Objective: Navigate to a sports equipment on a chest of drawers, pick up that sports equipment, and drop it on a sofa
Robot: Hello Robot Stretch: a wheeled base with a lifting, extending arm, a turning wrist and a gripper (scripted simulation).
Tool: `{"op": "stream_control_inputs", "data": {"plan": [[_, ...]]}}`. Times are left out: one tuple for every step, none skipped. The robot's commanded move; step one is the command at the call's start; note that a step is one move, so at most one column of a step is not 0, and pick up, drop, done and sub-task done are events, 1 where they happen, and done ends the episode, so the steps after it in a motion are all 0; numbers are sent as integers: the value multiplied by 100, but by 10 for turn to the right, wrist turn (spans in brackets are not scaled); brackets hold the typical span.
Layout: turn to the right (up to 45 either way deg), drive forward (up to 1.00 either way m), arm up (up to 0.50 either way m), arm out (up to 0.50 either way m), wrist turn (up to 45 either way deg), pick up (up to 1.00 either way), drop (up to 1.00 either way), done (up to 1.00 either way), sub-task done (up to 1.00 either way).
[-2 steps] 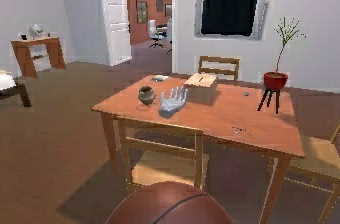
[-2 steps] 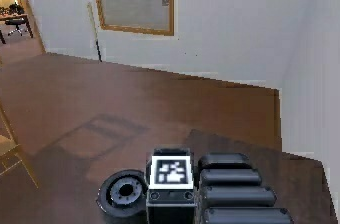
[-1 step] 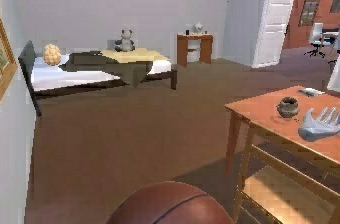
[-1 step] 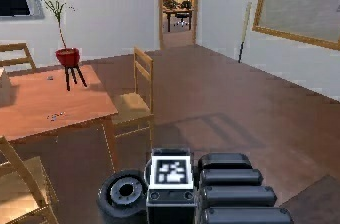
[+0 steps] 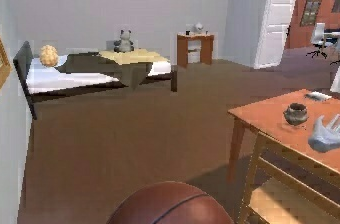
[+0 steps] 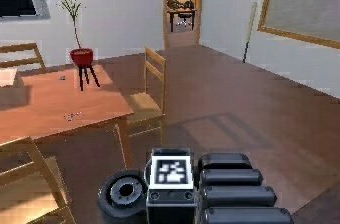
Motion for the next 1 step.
{"op": "stream_control_inputs", "data": {"plan": [[-90, 0, 0, 0, 0, 0, 0, 0, 0]]}}
